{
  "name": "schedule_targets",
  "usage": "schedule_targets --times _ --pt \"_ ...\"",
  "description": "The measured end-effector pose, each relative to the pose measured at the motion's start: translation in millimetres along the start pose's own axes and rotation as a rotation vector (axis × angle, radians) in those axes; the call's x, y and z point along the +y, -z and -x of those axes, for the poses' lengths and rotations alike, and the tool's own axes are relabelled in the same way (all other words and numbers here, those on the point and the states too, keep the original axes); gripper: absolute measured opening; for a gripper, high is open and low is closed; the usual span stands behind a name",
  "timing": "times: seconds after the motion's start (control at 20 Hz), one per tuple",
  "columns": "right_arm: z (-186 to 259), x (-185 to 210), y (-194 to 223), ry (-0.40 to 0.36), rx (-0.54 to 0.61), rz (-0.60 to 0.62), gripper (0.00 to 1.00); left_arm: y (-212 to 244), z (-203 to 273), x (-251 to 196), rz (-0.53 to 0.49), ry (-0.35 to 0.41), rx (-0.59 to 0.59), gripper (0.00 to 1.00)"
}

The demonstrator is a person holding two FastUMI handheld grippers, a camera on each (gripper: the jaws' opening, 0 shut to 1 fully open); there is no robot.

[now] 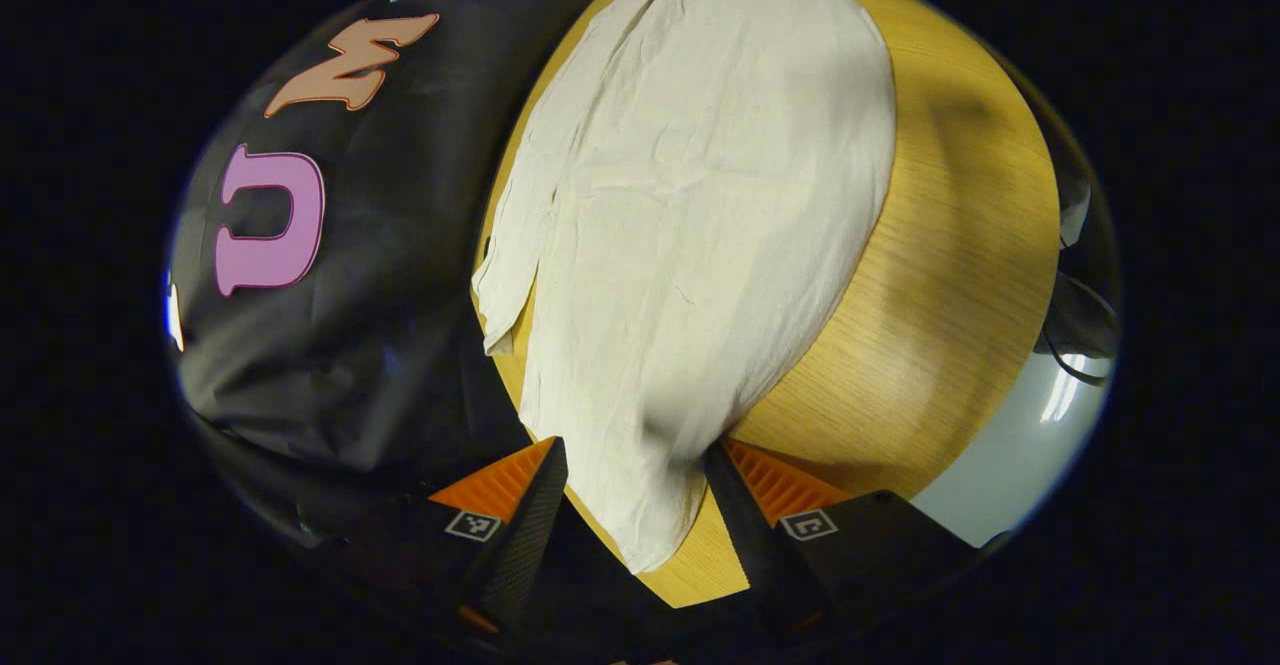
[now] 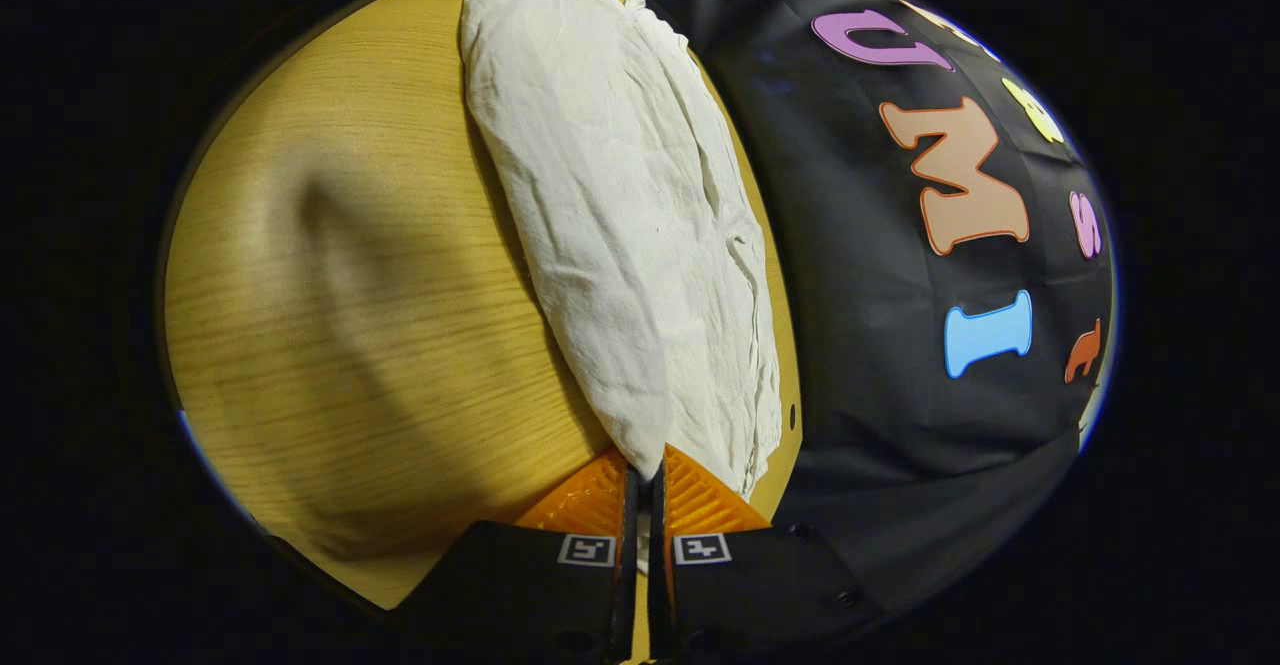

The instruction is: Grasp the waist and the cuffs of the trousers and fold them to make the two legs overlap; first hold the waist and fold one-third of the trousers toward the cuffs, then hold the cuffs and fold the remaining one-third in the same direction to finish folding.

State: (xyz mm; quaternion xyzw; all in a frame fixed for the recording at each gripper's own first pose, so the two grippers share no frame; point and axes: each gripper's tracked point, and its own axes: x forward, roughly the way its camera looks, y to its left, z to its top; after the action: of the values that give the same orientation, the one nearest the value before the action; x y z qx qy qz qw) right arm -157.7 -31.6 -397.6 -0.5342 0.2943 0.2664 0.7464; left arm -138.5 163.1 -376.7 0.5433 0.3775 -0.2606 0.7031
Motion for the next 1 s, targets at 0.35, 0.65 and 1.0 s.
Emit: schedule_targets --times 0.35,0.65,1.0 --pt "-1 0 2 -0.011 0.022 -0.022 0.04 7 -15 -12 0.035 0.035 0.069 0.17" --pt "9 5 9 -0.063 0.029 -0.064 0.07 22 -19 -10 0.129 -0.004 0.143 0.00" --pt "40 18 27 -0.098 0.055 -0.066 0.07 45 -3 -21 0.185 0.028 0.146 0.00"
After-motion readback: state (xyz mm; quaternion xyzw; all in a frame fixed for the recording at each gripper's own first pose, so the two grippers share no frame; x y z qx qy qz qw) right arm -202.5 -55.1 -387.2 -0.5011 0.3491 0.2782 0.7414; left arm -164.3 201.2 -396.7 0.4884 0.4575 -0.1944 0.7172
